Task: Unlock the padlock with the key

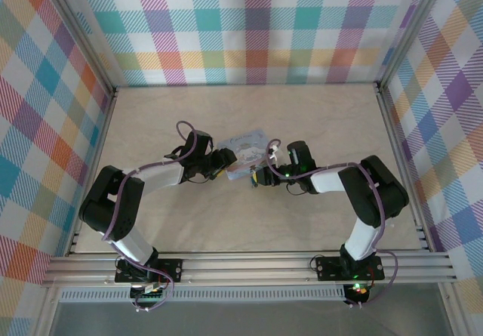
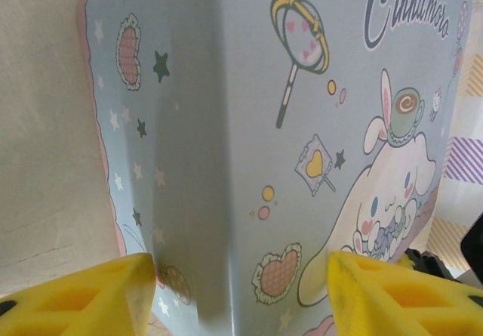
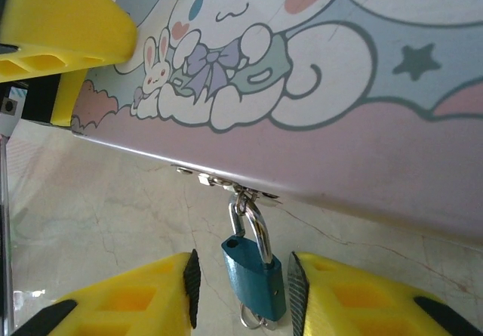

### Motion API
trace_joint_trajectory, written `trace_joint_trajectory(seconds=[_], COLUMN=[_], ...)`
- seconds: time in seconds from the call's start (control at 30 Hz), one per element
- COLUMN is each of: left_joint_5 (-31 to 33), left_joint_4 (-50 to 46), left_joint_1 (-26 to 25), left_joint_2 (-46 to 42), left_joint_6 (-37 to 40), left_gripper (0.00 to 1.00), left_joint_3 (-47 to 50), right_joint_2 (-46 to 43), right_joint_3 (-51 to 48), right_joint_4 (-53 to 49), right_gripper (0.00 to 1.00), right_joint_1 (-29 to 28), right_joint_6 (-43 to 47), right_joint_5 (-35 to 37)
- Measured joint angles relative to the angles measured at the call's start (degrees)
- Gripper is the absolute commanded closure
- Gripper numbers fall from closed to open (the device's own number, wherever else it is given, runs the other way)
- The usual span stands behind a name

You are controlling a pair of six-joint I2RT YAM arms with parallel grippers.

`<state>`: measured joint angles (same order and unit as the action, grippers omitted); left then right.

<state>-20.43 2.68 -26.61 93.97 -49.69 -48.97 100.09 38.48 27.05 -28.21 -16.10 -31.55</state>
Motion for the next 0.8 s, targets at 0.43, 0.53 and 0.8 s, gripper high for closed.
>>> trace_joint_trajectory(seconds=[0.43, 0.53, 0.8], left_joint_5=[0.0, 0.0, 0.0], left_joint_4=[0.0, 0.0, 0.0], left_joint_1=[0.0, 0.0, 0.0], left_joint_2=[0.0, 0.0, 0.0], left_joint_6=[0.0, 0.0, -0.1], left_gripper=[0.39, 0.39, 0.39], left_joint_3=[0.0, 0.0, 0.0], right_joint_2=[1.8, 2.1, 2.4], right_joint_3=[1.9, 1.9, 1.9], right_joint_4=[0.1, 0.1, 0.1], right_gripper=[0.69, 0.72, 0.83], right_joint_1=[0.0, 0.0, -0.2], right_joint_6=[0.0, 0.0, 0.0], right_joint_5=[0.1, 0.2, 0.2])
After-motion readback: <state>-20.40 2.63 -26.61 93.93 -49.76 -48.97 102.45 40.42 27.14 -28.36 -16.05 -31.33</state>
